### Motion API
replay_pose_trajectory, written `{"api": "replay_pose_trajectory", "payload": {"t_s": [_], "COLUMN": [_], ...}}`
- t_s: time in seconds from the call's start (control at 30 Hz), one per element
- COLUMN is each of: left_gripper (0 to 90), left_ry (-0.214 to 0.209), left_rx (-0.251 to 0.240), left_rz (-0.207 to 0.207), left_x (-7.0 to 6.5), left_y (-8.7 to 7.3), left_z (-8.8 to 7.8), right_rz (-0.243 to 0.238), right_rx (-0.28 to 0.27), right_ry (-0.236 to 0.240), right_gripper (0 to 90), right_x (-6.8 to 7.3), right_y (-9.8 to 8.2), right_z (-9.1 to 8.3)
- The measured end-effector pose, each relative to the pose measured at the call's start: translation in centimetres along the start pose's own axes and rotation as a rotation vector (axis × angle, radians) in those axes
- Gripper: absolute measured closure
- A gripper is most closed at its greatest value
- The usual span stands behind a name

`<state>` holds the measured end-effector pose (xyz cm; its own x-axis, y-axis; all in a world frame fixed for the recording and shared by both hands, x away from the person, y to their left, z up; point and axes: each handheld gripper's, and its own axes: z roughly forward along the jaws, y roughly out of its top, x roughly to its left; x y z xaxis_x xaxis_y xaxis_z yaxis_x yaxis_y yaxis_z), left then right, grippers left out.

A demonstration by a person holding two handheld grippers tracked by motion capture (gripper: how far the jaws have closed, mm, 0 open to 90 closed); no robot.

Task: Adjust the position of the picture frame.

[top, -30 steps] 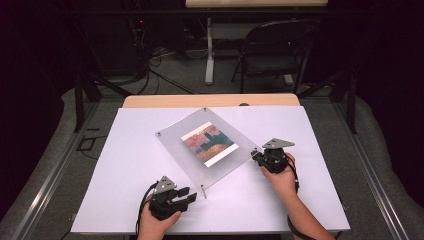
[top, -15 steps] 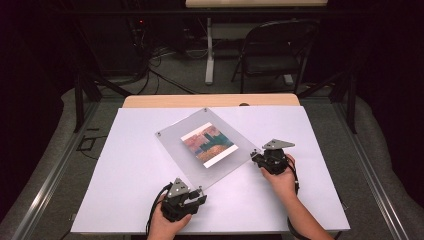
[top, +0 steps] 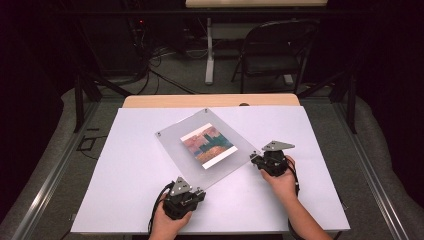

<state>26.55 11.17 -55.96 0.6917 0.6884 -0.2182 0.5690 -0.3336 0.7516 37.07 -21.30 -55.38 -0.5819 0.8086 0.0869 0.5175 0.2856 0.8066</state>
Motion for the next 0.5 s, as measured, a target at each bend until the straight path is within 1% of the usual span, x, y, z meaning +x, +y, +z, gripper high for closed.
{"api": "replay_pose_trajectory", "payload": {"t_s": [0.07,0.1,0.17,0.23,0.27,0.37,0.43,0.5], "left_gripper": [84.8,84.8,84.9,84.9,84.9,84.9,84.9,85.0], "left_ry": [0.004,0.003,-0.007,-0.007,-0.015,-0.014,-0.011,-0.007], "left_rx": [-0.001,-0.006,-0.014,-0.013,-0.015,-0.018,-0.025,-0.033], "left_rz": [0.004,-0.002,-0.005,-0.005,-0.008,-0.017,-0.026,-0.035], "left_x": [0.1,0.1,0.2,0.3,0.4,0.7,1.0,1.4], "left_y": [0.0,0.1,0.2,0.3,0.3,0.3,0.4,0.5], "left_z": [-0.2,-0.3,-0.5,-0.8,-0.9,-1.2,-1.5,-1.7], "right_rz": [-0.005,-0.006,-0.01,-0.017,-0.016,-0.024,-0.031,-0.027], "right_rx": [0.001,-0.001,-0.01,-0.021,-0.019,-0.033,-0.031,-0.035], "right_ry": [0.003,0.007,0.014,0.021,0.023,0.026,0.03,0.035], "right_gripper": [85.5,85.5,85.5,85.6,85.6,85.6,85.6,85.7], "right_x": [0.0,0.0,0.1,0.1,0.2,0.5,0.6,0.8], "right_y": [0.0,0.0,0.1,0.2,0.3,0.3,0.3,0.3], "right_z": [-0.1,-0.1,-0.3,-0.4,-0.5,-0.8,-1.1,-1.5]}}
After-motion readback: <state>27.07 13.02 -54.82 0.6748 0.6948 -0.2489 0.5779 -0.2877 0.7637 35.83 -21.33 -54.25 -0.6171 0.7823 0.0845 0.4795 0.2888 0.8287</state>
